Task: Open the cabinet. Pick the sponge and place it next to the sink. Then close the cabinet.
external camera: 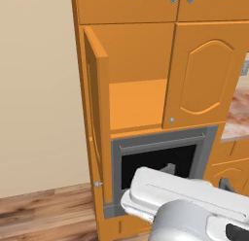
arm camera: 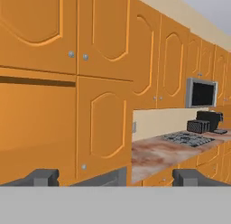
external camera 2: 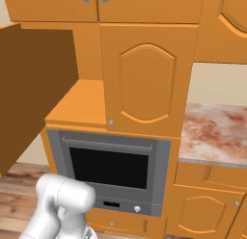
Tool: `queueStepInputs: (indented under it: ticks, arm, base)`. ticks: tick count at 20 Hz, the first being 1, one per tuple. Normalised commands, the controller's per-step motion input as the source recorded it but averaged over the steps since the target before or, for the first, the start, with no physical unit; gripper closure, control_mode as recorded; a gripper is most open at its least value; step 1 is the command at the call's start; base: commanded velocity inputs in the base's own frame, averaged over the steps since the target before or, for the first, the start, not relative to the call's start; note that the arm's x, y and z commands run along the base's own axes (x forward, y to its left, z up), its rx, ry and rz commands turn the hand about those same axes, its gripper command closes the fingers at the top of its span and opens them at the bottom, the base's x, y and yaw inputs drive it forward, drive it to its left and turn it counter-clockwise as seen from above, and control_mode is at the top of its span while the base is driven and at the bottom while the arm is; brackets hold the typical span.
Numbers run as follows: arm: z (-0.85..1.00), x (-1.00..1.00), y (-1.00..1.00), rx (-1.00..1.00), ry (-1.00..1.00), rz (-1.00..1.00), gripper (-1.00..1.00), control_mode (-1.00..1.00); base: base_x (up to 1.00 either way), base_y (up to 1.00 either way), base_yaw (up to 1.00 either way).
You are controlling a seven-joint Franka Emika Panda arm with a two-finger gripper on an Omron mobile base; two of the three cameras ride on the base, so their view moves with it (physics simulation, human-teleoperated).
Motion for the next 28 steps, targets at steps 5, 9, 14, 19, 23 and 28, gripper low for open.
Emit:
queueStepInputs:
  ticks: [5,9,14,19,23,28]
  arm:
    - [0.00,0.15,0.53,-0.12,0.00,-0.05,-1.00,-1.00]
    - [0.00,0.27,0.44,-0.12,0.00,-0.04,-1.00,-1.00]
    - [0.00,0.34,0.29,-0.13,0.00,-0.05,-1.00,-1.00]
    - [-0.01,0.43,0.05,-0.15,0.00,-0.10,-1.00,-1.00]
    - [-0.13,0.46,0.00,-0.13,0.00,-0.14,-1.00,-1.00]
    - [-0.08,0.38,0.00,-0.05,0.00,-0.12,-1.00,-1.00]
  base:
    - [0.00,0.00,0.00]
    - [0.00,0.00,0.00]
    - [0.00,0.00,0.00]
    - [0.00,0.00,0.00]
    - [0.00,0.00,0.00]
    - [0.00,0.00,0.00]
